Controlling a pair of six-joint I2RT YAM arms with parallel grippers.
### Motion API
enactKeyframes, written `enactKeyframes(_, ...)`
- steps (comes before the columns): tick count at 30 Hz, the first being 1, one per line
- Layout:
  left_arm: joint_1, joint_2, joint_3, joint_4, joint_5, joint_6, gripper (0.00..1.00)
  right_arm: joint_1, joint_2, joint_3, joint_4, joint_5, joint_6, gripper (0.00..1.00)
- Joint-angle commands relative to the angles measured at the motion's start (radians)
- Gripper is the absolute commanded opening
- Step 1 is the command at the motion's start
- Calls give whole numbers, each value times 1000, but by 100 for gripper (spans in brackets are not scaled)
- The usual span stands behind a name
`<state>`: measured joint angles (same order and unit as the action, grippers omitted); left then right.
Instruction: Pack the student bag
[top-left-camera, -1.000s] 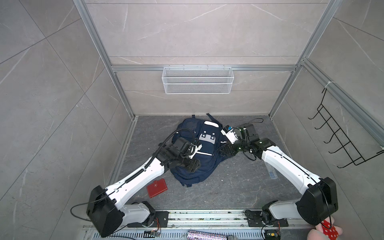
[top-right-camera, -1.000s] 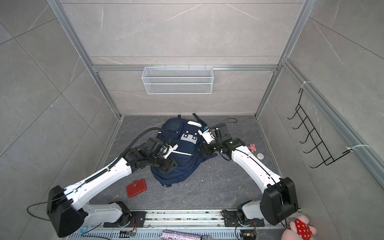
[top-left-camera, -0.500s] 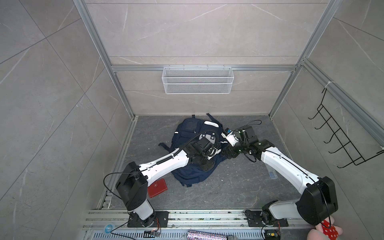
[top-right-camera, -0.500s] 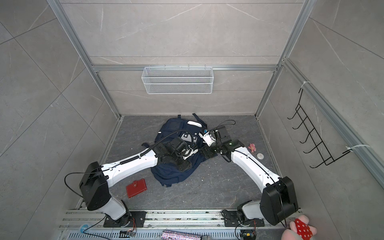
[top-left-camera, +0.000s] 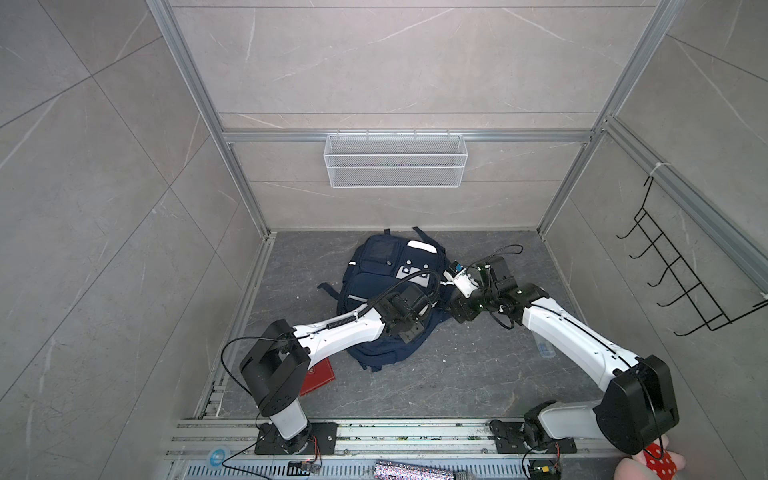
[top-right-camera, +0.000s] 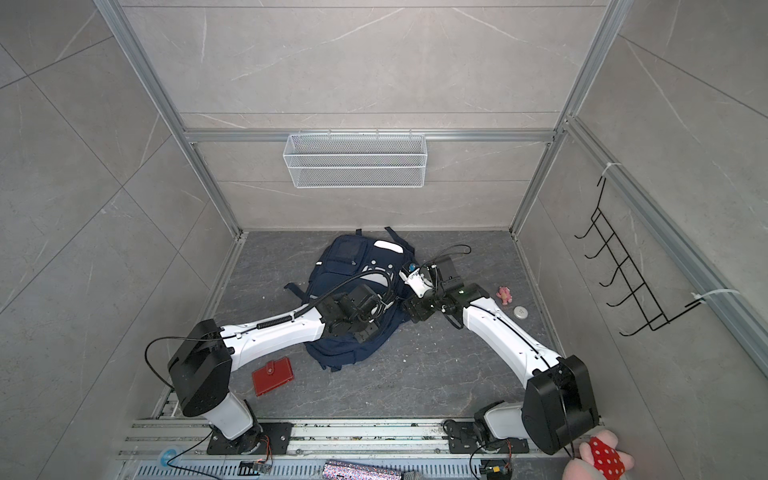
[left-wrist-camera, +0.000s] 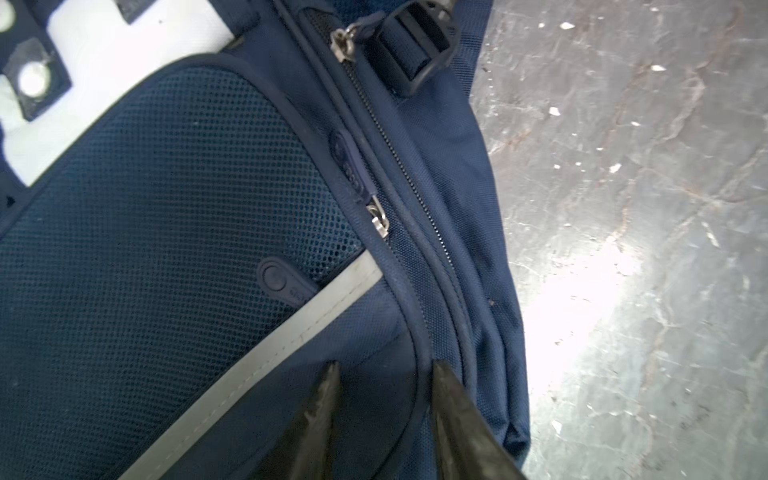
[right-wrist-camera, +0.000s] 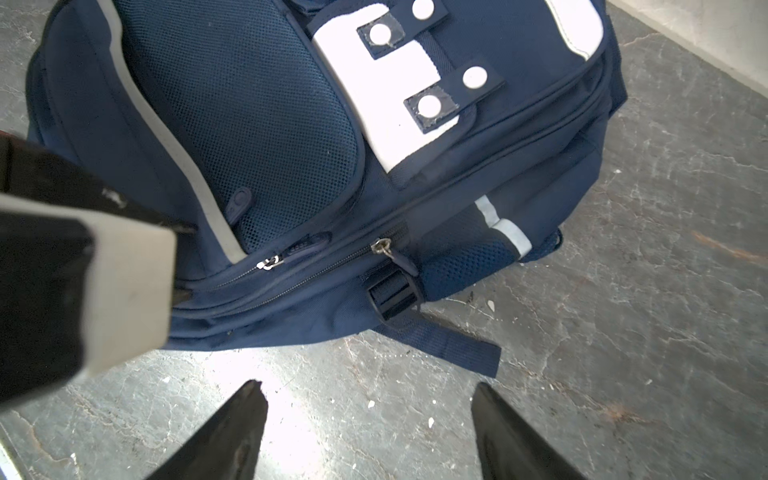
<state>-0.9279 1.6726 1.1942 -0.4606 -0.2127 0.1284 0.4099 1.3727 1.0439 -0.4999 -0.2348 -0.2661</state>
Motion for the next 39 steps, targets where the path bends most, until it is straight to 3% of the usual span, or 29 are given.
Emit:
enactKeyframes(1, -2, -38, -8, 41, -44, 42, 48, -2, -24, -9, -6, -1, -12, 80)
enactKeyframes(7, -14, -22, -43, 66, -105, 60, 54, -2, -24, -12, -2, -7, -5, 80)
enactKeyframes(14, -17, -7, -74, 157, -279, 90, 45, -1, -36, -28, -3, -6, -11, 79)
enactKeyframes(16, -16, -12, -82, 168, -289, 96, 36, -1, -42, -31, -2, -9, -8, 79)
enactKeyframes(18, -17, -17, -76, 156, -276, 99, 5, -2, -46, -38, 6, -25, 5, 80)
enactKeyframes(20, -17, -26, -60, 125, -264, 86, 0, 0, -42, -48, 13, -56, 21, 79)
enactKeyframes(28, 1, -198, -72, 58, -130, -14, 0, 24, -53, -49, 15, -102, 18, 79)
enactKeyframes(39, 151, -521, -149, -69, 337, -79, 0, 141, -8, 169, -93, -260, -10, 78)
